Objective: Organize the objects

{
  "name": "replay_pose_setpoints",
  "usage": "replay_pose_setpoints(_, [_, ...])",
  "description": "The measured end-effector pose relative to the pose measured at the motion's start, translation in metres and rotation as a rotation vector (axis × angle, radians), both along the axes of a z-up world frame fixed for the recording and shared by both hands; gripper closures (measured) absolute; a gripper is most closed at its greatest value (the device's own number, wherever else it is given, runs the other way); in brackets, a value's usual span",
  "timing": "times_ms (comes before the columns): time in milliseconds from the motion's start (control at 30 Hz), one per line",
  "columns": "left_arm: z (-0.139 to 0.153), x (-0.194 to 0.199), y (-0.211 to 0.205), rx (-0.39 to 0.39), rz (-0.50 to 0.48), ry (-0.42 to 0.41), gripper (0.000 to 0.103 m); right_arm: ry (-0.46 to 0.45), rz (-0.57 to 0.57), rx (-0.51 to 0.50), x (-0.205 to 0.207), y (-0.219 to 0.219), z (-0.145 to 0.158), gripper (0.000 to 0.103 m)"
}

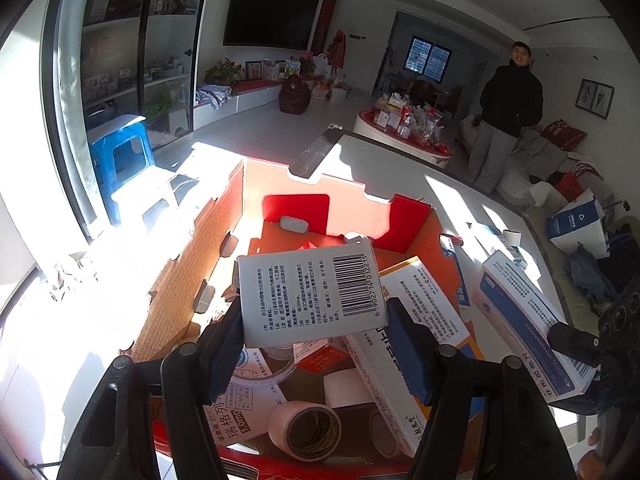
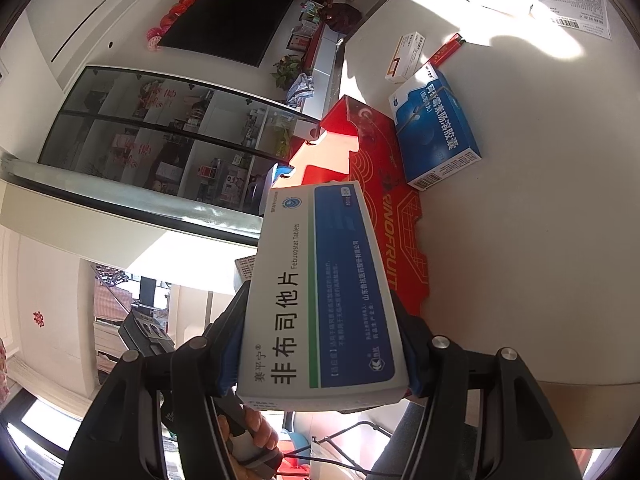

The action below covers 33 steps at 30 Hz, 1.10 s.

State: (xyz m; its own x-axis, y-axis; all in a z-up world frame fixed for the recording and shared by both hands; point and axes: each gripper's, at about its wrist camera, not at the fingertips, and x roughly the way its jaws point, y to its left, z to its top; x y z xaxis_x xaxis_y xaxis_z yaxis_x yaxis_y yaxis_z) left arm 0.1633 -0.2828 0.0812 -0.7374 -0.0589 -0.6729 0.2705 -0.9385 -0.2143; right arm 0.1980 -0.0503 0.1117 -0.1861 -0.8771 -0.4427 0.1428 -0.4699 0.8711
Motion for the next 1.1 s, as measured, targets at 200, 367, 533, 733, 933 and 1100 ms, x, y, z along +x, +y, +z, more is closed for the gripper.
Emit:
replay_pose_setpoints(200, [0.002, -0.018, -0.003, -0.003, -0.009, -0.002, 0.03, 0.074, 0.045, 0.016, -0.025, -0.033, 0.022, 0.042])
replay_pose_setpoints(367, [-0.003, -0.041, -0.011, 0.029, 0.001, -0.031, 0.03, 0.156, 0.076, 0.109, -0.051, -0.076, 0.032, 0.041])
replay_pose_setpoints(533, [-0.018, -0.058, -0.017, 0.047, -0.007, -0.108, 0.02, 0.19, 0.098, 0.212, -0.066, -0.098, 0.033, 0.025])
replay_pose_setpoints(733, [-0.022, -0.058, -0.024, 0.075, 0.02, -0.115, 0.011, 0.291, -0.153, 0.416, -0.085, -0.039, 0.04, 0.012])
replay_pose_setpoints(933, [-0.017, -0.061, -0.025, 0.085, 0.012, -0.119, 0.009, 0.157, -0.178, 0.587, -0.123, -0.019, -0.017, 0.012])
replay_pose_setpoints(1100, [-0.004, -0.065, -0.024, 0.074, -0.011, -0.113, 0.008, 0.213, -0.1, 0.719, -0.138, -0.056, -0.034, 0.012])
